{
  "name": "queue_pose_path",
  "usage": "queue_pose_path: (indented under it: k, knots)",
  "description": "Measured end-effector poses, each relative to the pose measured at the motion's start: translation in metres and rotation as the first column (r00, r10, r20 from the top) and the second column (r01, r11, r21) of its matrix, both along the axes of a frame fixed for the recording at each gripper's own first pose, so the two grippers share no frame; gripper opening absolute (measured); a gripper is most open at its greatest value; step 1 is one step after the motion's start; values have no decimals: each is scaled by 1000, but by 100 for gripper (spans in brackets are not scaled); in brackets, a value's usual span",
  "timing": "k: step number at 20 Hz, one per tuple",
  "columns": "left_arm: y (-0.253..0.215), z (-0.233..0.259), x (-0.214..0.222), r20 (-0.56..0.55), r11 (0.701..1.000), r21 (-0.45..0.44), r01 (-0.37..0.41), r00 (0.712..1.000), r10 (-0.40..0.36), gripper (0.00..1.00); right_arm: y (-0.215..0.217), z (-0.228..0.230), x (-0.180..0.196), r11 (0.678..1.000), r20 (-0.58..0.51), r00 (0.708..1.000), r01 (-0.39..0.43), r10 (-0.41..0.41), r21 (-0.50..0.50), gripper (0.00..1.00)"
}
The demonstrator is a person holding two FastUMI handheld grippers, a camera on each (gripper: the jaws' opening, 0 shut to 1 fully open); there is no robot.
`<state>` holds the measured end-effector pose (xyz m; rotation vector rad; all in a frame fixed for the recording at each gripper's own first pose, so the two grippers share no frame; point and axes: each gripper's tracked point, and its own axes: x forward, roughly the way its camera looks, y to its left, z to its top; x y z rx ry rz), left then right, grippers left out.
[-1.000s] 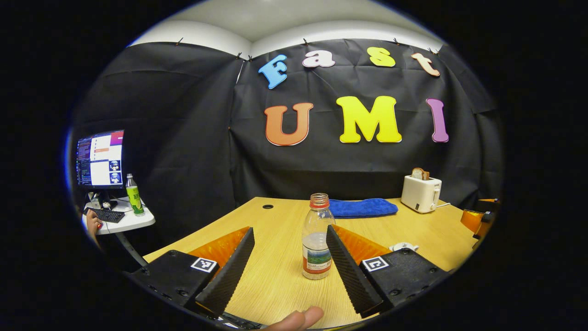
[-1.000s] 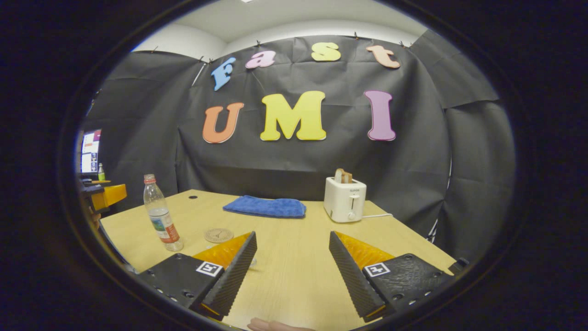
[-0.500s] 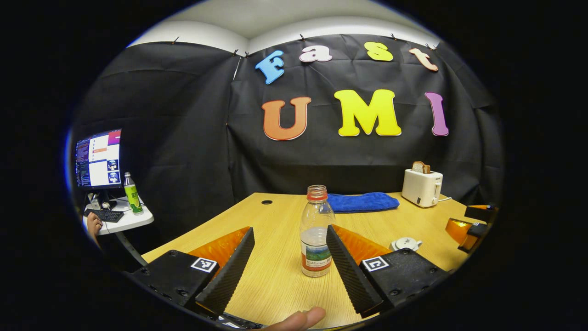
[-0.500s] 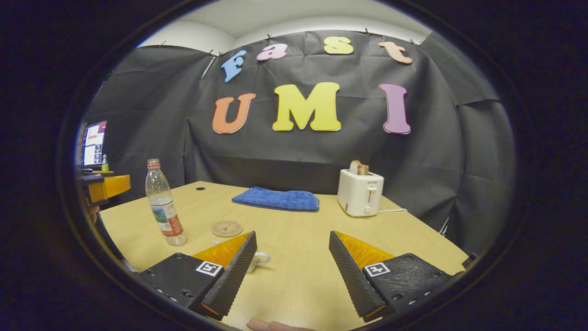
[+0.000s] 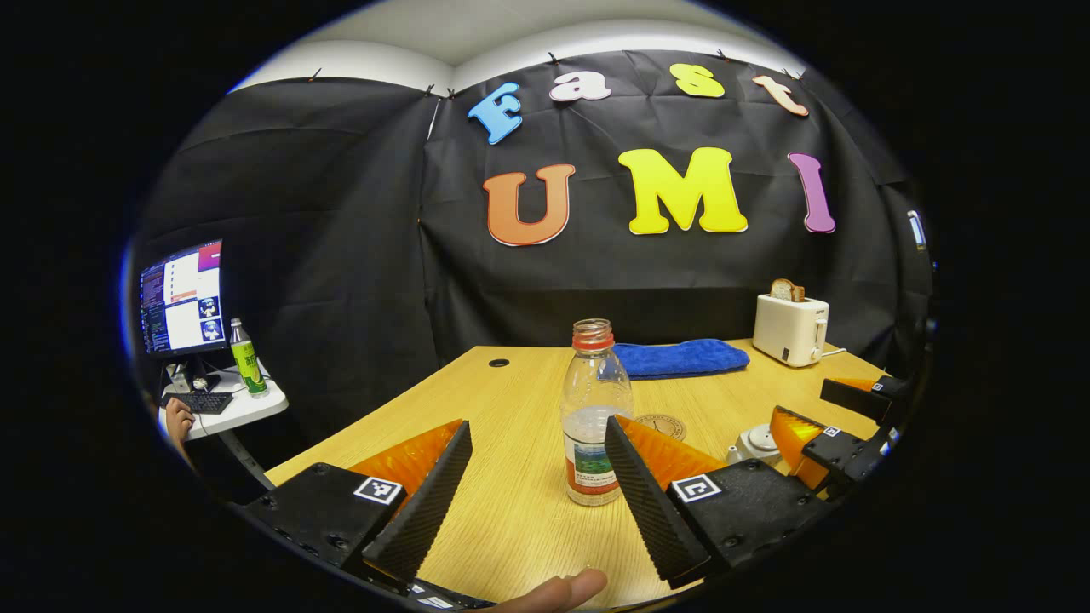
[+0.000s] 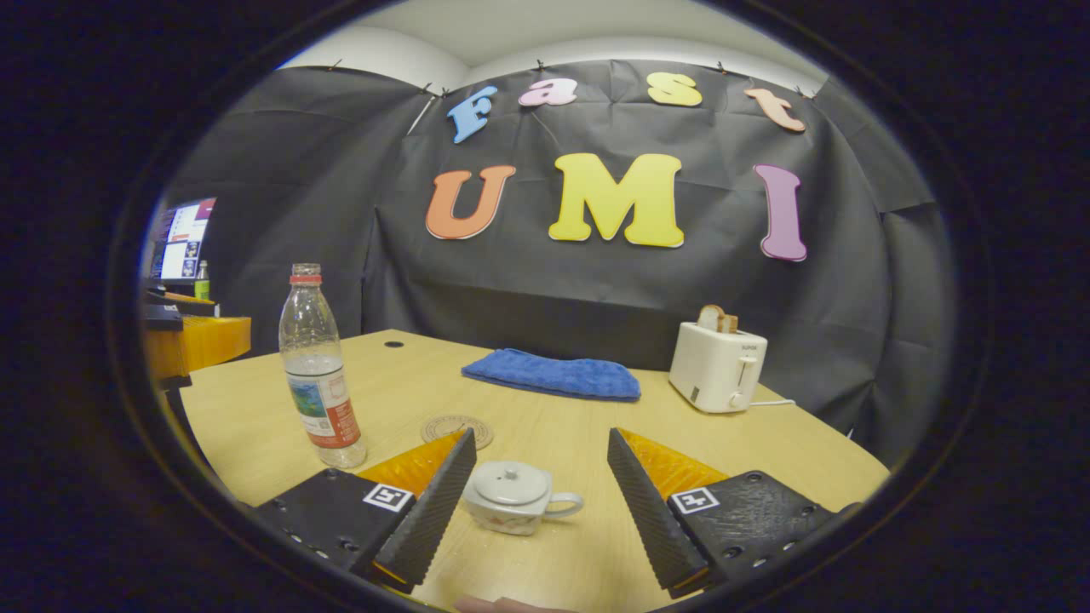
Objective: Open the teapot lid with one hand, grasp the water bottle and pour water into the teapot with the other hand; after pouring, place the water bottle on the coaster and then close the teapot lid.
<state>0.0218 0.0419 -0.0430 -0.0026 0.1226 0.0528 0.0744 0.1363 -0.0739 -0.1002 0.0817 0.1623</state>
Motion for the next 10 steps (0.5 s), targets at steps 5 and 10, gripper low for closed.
queue_pose_path:
  k: [5, 10]
  knots:
    - [14, -4, 4, -12, 999, -33, -20, 1000, 19, 99, 21, -15, 21, 1000, -38, 999, -8, 7, -6, 82]
    - [24, -10, 8, -30, 996, -79, -28, 999, 26, 99, 18, -32, 33, 1000, -90, 996, -6, 8, 17, 61]
